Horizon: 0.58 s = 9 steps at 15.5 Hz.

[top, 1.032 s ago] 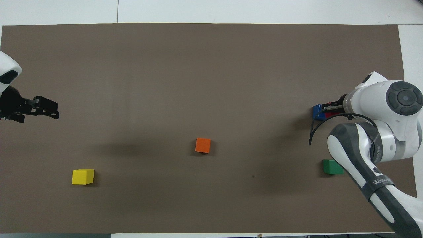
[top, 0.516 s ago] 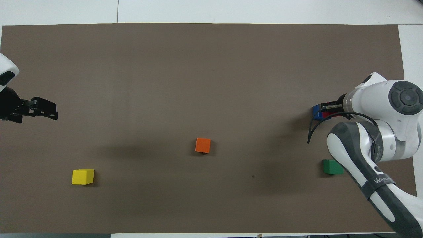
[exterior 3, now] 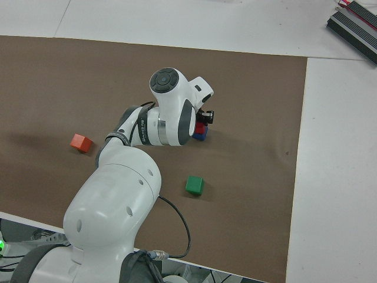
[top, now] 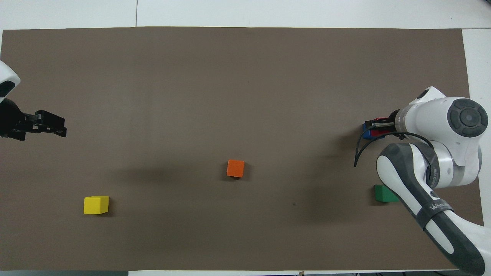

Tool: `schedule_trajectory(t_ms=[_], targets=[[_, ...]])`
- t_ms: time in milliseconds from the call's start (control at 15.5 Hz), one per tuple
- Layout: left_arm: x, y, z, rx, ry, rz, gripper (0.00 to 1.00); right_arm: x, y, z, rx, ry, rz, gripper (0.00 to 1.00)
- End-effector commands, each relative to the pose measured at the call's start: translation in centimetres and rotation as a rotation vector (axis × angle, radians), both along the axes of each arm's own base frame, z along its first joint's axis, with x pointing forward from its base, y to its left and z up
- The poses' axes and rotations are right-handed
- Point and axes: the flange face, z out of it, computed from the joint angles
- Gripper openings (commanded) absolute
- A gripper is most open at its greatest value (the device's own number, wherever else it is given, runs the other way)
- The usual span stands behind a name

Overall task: Transfer red block to right arm and stack on blue block
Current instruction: 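Carry the red cube with the right gripper above the blue cube, then lower the red cube onto the blue cube and open the right gripper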

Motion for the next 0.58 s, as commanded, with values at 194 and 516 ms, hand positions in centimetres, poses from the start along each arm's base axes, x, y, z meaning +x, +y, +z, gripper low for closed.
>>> schedule_trajectory(t_ms=[194,516], targets=[[0.0,-0.3,2.9,-0.021,-0.094,-0.013,1.00,1.2,0.1,3.9,0.003,0.078,0.004,1.00],[0.4,-0.7,3.3,-0.020,-0.129,-0.013,1.00,1.3,1.2,12.1,0.008,0.112,0.007,1.00]])
